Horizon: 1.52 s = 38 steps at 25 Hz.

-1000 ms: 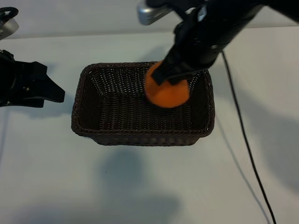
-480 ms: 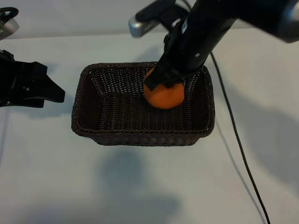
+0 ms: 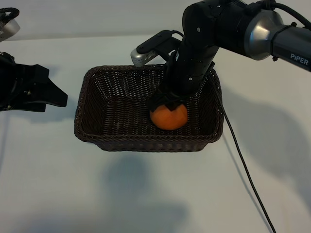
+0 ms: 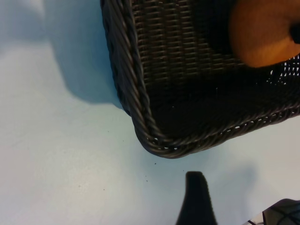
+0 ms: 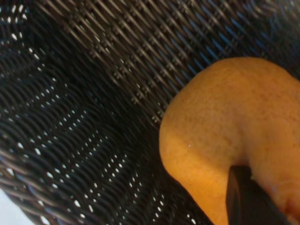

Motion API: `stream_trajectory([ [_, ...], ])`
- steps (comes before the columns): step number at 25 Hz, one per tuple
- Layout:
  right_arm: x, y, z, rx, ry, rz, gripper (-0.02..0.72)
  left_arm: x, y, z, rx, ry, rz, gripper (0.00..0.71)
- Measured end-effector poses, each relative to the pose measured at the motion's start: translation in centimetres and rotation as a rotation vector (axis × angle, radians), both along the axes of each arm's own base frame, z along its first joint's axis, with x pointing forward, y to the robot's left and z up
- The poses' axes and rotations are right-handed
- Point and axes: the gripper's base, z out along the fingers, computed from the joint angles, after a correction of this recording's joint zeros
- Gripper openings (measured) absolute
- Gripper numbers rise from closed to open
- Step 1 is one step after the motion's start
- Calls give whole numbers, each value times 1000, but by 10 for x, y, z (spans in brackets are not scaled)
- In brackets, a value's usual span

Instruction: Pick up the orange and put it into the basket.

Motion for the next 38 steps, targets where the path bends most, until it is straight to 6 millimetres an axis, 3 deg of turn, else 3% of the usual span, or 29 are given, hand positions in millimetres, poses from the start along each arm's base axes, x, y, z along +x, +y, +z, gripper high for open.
stream_trajectory([
  [5,0,2,0,19,6,-2,136,0,0,0,0,0,0,560],
  [12,-4,2,1,28,42,-2,482,0,0,0,0,0,0,560],
  [15,-9,0,8,19,71,-1,563,0,0,0,0,0,0,560],
  [20,-22,-9,53,42,-5,-8,561,0,0,0,0,0,1,560],
  [25,-41,-33,97,-36,-80,-31,544,0,0,0,0,0,1,560],
  [33,-41,-108,140,-62,-145,-242,542,0,0,0,-1,1,4,560],
  [38,-46,-150,144,-32,-133,-344,542,0,0,0,-1,1,4,560],
])
